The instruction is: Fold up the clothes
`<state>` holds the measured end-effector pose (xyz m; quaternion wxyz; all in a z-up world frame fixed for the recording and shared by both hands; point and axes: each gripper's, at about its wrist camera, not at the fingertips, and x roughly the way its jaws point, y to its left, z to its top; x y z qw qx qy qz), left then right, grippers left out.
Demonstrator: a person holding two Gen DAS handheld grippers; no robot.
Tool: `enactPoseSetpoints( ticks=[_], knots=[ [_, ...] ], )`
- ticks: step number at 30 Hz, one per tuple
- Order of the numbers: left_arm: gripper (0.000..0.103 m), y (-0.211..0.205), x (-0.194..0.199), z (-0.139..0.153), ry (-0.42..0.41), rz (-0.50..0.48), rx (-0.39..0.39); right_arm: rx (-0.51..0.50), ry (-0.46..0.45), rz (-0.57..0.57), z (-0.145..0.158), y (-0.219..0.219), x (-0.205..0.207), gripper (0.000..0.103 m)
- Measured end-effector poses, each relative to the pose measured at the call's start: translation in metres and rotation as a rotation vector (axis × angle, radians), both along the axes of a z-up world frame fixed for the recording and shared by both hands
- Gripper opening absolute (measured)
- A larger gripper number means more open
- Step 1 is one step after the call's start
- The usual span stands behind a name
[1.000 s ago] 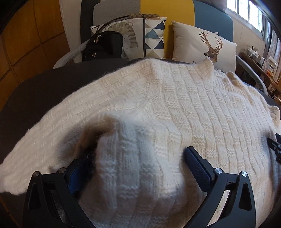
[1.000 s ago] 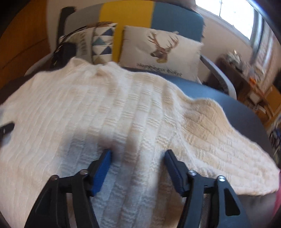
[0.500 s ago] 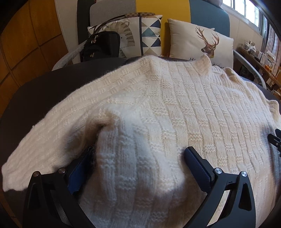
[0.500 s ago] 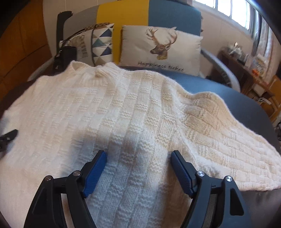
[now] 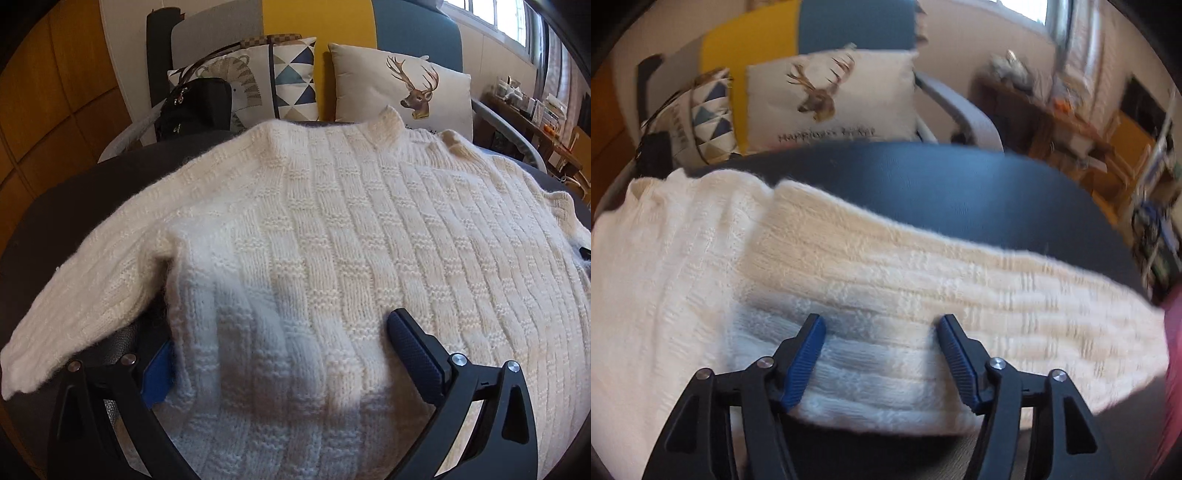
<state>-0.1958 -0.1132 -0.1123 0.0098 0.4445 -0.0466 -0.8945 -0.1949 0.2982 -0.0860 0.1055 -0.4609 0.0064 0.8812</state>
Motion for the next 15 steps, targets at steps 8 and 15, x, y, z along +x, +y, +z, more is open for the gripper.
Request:
enactPoseSetpoints(
  ticks=[8, 15],
  knots=[
    [0.103, 0.004, -0.002, -0.002, 0.004, -0.009, -0.003, -0.009, 0.04, -0.147, -0.01, 0.034, 0.007, 0.076],
    [0.103, 0.004, -0.002, -0.002, 0.014, -0.007, -0.002, -0.071, 0.147, -0.116, 0.035, -0.005, 0.01, 0.072]
  ],
)
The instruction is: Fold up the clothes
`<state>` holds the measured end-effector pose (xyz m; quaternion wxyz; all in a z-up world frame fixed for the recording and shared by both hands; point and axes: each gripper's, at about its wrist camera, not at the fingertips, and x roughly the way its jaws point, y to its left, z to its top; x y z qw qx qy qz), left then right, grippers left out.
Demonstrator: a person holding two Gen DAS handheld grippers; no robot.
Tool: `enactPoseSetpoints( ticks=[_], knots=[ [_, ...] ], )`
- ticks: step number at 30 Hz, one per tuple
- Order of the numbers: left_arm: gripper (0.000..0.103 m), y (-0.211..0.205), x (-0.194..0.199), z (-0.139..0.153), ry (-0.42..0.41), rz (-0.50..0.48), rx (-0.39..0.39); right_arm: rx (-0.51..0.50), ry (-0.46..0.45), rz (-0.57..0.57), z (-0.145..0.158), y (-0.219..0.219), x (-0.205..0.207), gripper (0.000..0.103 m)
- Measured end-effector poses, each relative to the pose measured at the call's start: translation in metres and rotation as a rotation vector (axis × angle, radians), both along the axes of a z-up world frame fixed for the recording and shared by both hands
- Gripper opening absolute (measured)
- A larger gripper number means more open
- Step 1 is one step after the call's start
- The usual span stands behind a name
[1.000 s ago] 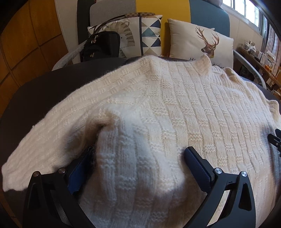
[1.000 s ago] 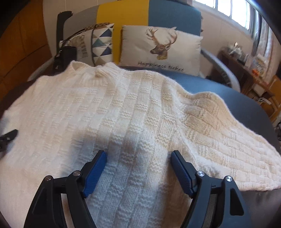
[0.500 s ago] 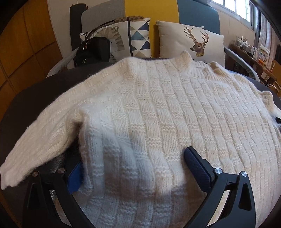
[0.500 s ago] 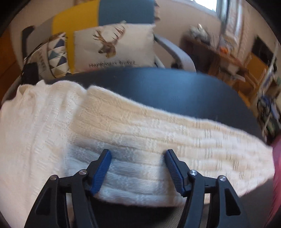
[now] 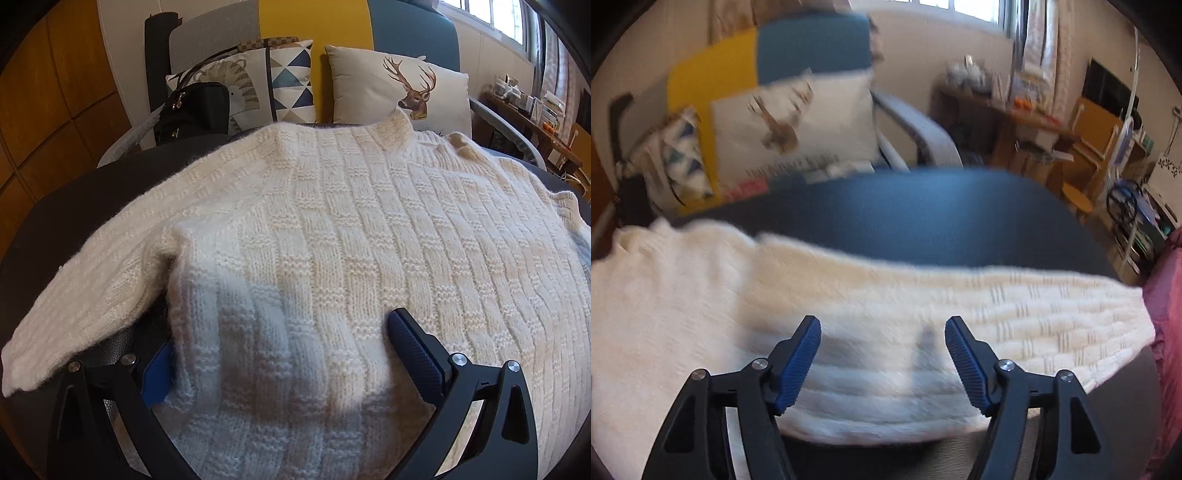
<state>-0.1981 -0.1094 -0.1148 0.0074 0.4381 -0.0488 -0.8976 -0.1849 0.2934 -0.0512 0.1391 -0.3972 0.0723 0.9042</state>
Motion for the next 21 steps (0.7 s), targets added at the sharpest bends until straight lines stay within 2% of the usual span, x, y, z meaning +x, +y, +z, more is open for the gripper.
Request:
enactPoseSetpoints(
  ticks=[3, 6, 10, 13, 14, 15, 17, 21],
  knots=[
    [0.103, 0.0, 0.001, 0.0, 0.001, 0.0, 0.003, -0.022, 0.066, 0.135, 0.012, -0.05, -0.015, 0.072],
    [0.103, -0.001, 0.002, 0.001, 0.005, 0.0, 0.01, 0.002, -0.004, 0.306, -0.002, -0.11, -0.047, 0.072],
    [0.103, -0.002, 0.003, 0.0, 0.012, 0.0, 0.013, -0.015, -0.037, 0.427, -0.03, -0.164, -0.082, 0.072],
    [0.103, -0.002, 0.003, 0.0, 0.016, 0.001, 0.015, 0.033, -0.13, 0.438, -0.054, -0.188, -0.113, 0.072],
    [0.103, -0.002, 0.003, 0.0, 0.017, 0.001, 0.015, 0.054, -0.144, 0.43, -0.059, -0.192, -0.12, 0.077],
    [0.103, -0.002, 0.003, -0.001, 0.017, 0.001, 0.015, 0.061, -0.121, 0.415, -0.061, -0.192, -0.125, 0.078],
    [0.103, -0.002, 0.003, -0.001, 0.02, 0.002, 0.017, 0.055, -0.103, 0.386, -0.064, -0.189, -0.132, 0.092],
    [0.103, -0.001, 0.004, -0.001, 0.025, 0.005, 0.015, 0.042, -0.091, 0.349, -0.069, -0.182, -0.141, 0.096]
  ],
)
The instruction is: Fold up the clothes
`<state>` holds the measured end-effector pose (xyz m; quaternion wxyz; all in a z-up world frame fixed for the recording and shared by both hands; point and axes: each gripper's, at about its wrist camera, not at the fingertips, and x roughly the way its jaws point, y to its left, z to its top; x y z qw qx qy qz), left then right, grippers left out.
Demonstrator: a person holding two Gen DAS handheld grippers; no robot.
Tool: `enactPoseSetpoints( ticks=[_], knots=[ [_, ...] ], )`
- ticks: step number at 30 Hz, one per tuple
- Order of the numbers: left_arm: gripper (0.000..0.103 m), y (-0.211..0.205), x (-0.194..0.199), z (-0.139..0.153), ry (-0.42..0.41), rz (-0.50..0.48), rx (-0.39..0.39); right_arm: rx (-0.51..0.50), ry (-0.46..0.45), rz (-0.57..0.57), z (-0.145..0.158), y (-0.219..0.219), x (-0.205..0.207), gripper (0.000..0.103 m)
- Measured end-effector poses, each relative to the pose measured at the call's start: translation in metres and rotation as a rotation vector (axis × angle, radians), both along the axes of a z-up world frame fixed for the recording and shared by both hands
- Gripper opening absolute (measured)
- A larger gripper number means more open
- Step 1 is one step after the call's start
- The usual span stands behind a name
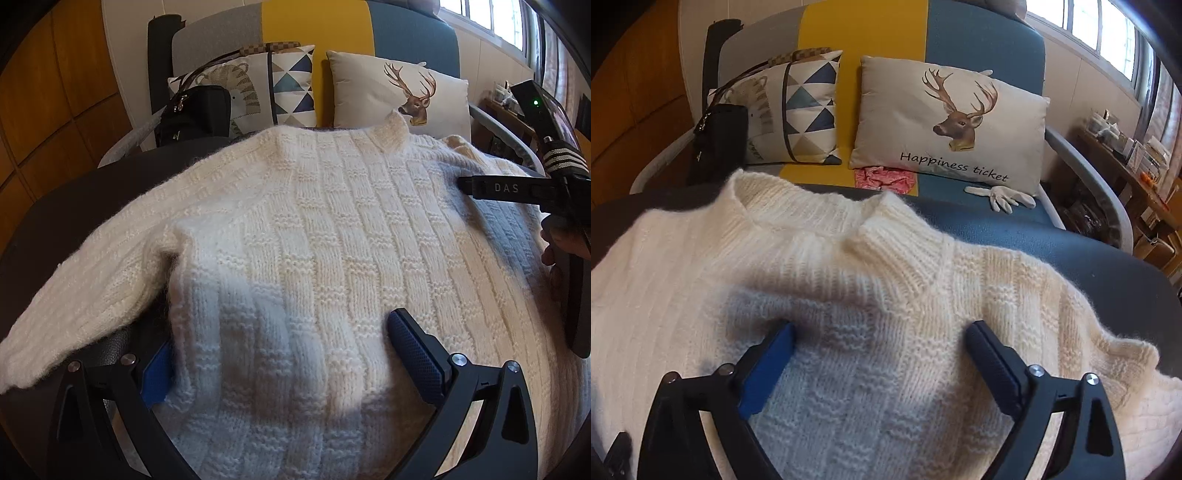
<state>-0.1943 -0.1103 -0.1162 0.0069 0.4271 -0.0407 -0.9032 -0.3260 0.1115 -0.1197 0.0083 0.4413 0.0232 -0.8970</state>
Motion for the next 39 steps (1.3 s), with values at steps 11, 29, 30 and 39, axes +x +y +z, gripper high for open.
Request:
enactPoseSetpoints(
  ticks=[11, 29, 30, 39],
  knots=[
    [0.103, 0.0, -0.001, 0.001, 0.004, 0.002, 0.012, -0.22, 0.031, 0.144, 0.051, -0.003, 0.072, 0.061],
    [0.103, -0.133, 0.027, 0.071, 0.119, 0.12, 0.022, -0.03, 0.01, 0.188, 0.015, -0.05, 0.126, 0.067],
    [0.103, -0.153, 0.023, 0.067, 0.093, 0.168, 0.013, -0.028, 0.012, 0.188, 0.015, -0.05, 0.127, 0.067],
    [0.103, -0.275, 0.014, 0.019, -0.102, 0.507, 0.039, -0.034, 0.015, 0.188, 0.018, -0.05, 0.132, 0.068]
  ],
)
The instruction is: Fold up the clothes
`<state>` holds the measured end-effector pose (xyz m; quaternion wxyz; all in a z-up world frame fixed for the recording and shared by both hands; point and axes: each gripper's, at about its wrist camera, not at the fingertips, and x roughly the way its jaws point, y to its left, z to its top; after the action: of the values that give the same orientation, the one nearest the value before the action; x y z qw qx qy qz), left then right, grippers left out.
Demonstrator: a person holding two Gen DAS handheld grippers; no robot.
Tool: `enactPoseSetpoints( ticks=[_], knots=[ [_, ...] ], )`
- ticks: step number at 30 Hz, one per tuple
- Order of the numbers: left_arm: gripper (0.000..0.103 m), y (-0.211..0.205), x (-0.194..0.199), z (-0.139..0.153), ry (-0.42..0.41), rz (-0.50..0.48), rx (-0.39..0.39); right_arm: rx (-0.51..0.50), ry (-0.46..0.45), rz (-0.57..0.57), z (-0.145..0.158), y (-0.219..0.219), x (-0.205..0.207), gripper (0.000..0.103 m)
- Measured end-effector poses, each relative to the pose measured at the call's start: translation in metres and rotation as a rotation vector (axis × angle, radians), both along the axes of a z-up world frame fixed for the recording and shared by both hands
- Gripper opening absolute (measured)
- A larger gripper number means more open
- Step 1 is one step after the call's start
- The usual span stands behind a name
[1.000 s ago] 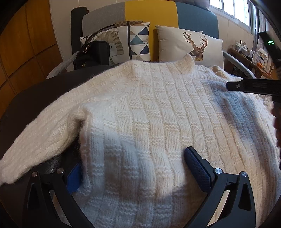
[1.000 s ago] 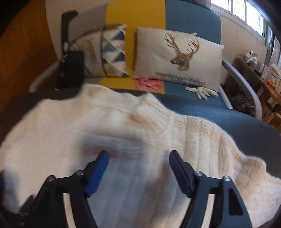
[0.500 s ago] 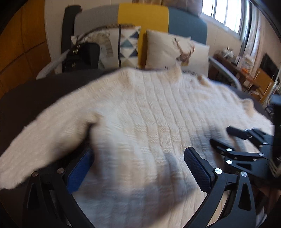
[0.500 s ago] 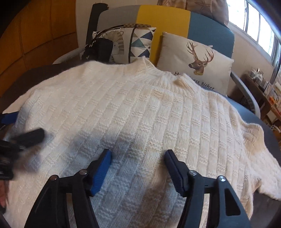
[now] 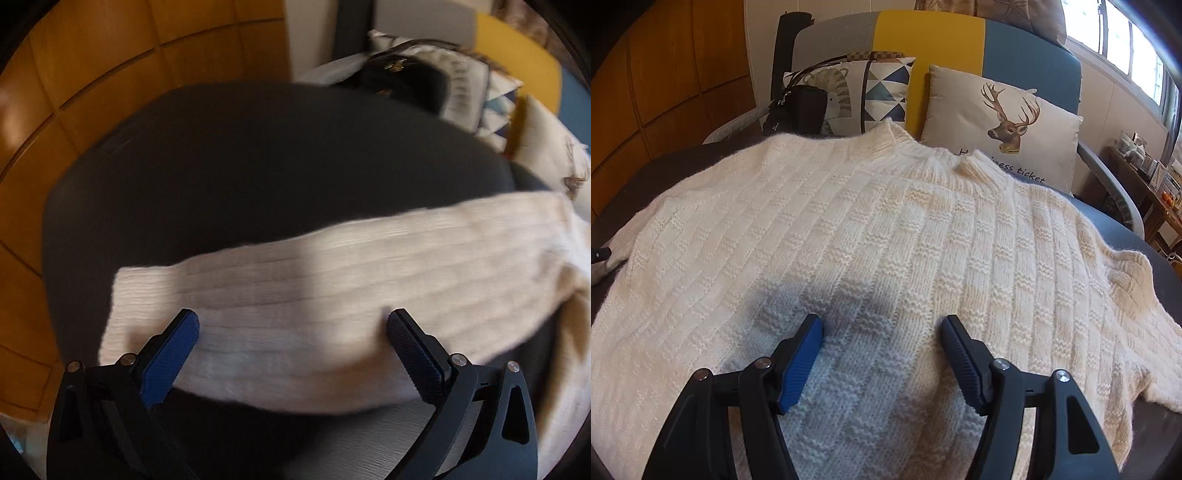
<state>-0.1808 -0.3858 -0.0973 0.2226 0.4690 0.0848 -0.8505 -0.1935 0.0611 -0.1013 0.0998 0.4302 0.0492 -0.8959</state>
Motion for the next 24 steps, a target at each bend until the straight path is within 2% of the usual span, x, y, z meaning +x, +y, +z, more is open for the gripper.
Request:
enactPoseSetpoints(
  ticks=[4, 9, 13, 16, 19, 21, 24],
  knots=[
    [0.103, -0.023, -0.01, -0.007, 0.037, -0.022, -0.015, -0.002, -0.001, 0.0, 0.001, 0.001, 0.001, 0.068],
    [0.103, -0.057, -0.03, -0.011, 0.025, 0.041, -0.005, 0.0, -0.002, 0.004, 0.001, 0.002, 0.0, 0.068],
    [0.103, -0.057, -0.042, -0.013, 0.025, 0.013, -0.048, -0.001, -0.002, 0.007, 0.002, 0.004, 0.0, 0.068],
    [0.103, -0.052, -0.042, -0.007, 0.034, 0.009, -0.041, -0.005, -0.004, 0.011, 0.002, 0.005, -0.001, 0.068],
    [0.103, -0.045, -0.035, 0.003, 0.047, 0.005, -0.016, -0.011, -0.005, 0.011, 0.002, 0.006, 0.0, 0.068],
    [0.103, -0.03, -0.012, 0.015, 0.126, -0.016, 0.023, -0.006, -0.012, 0.011, 0.004, 0.004, -0.001, 0.069],
    [0.103, -0.008, 0.033, 0.028, 0.246, -0.091, 0.176, 0.041, -0.008, 0.013, 0.016, -0.008, -0.004, 0.068]
  ],
)
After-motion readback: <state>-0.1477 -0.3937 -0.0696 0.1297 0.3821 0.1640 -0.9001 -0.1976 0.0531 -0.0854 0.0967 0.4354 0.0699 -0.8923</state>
